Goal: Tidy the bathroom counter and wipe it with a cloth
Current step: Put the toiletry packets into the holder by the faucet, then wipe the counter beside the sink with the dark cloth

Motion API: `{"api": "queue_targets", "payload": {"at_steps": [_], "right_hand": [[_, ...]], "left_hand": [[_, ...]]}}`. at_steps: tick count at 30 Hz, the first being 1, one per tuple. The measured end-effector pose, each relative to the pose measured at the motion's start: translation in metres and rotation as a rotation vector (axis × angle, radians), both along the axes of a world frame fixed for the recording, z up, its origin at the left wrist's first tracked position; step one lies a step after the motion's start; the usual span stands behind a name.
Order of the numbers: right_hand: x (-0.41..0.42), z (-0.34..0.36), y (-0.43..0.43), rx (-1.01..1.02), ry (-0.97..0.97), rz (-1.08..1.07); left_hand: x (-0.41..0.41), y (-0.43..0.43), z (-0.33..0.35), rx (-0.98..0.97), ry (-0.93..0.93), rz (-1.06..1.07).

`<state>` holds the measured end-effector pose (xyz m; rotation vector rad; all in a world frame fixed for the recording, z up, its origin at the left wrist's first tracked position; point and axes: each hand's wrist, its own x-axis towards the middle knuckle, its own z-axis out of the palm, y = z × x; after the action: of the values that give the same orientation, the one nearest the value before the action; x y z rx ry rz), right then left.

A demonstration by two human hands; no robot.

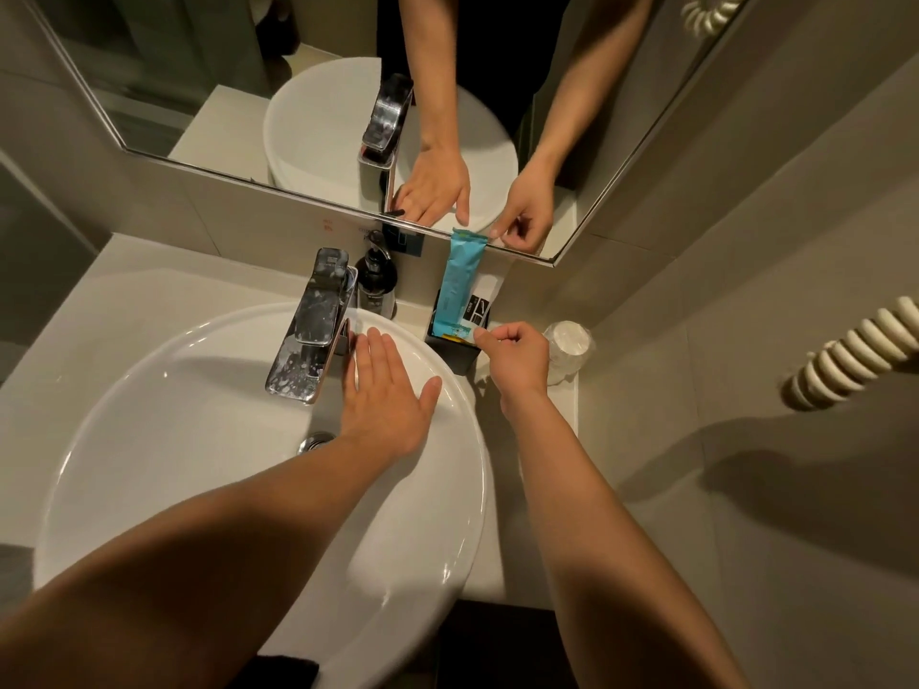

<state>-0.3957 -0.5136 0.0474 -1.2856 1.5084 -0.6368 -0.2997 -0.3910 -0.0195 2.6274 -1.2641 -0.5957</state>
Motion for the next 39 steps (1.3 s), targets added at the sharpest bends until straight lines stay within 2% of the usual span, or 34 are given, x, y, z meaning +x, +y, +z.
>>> {"api": "queue_targets", "payload": {"at_steps": [4, 6, 9, 11, 14, 17, 22, 25, 29, 33, 36, 39], "right_hand": [[-0.004, 0.021, 0.024, -0.026, -0.009, 0.066], [-0.005, 0.027, 0.043, -0.035, 0.003, 0.152], [-0.006, 0.028, 0.089, -0.04, 0.049, 0.385], [-0.009, 0.021, 0.123, -0.02, 0.086, 0.566], [-0.014, 0.003, 0.17, 0.039, 0.208, 0.871], [-0.015, -0.007, 0.21, 0.082, 0.411, 1.168], [-0.008, -0.007, 0.257, 0.2, 0.49, 1.398], [-0.007, -0.006, 0.273, 0.215, 0.545, 1.48], [-0.007, -0.014, 0.276, 0.246, 0.594, 1.497], [-0.008, -0.018, 0.276, 0.242, 0.598, 1.472], [-0.014, -0.017, 0.275, 0.193, 0.507, 1.425], [-0.024, -0.012, 0.271, 0.276, 0.321, 1.328]], "left_hand": [[0.011, 0.004, 0.015, 0.017, 0.157, -0.041], [0.021, 0.015, 0.027, -0.04, 0.269, -0.092], [0.039, 0.062, 0.049, -0.171, 0.402, -0.166], [0.051, 0.104, 0.06, -0.174, 0.403, -0.212], [0.068, 0.166, 0.061, -0.037, 0.419, -0.256], [0.081, 0.216, 0.046, 0.242, 0.383, -0.304], [0.078, 0.262, 0.045, 0.523, 0.308, -0.417], [0.077, 0.277, 0.05, 0.588, 0.251, -0.447], [0.069, 0.284, 0.05, 0.567, 0.171, -0.407], [0.064, 0.282, 0.057, 0.543, 0.186, -0.357], [0.06, 0.286, 0.06, 0.441, 0.257, -0.301], [0.055, 0.3, 0.066, 0.21, 0.452, -0.156]]}}
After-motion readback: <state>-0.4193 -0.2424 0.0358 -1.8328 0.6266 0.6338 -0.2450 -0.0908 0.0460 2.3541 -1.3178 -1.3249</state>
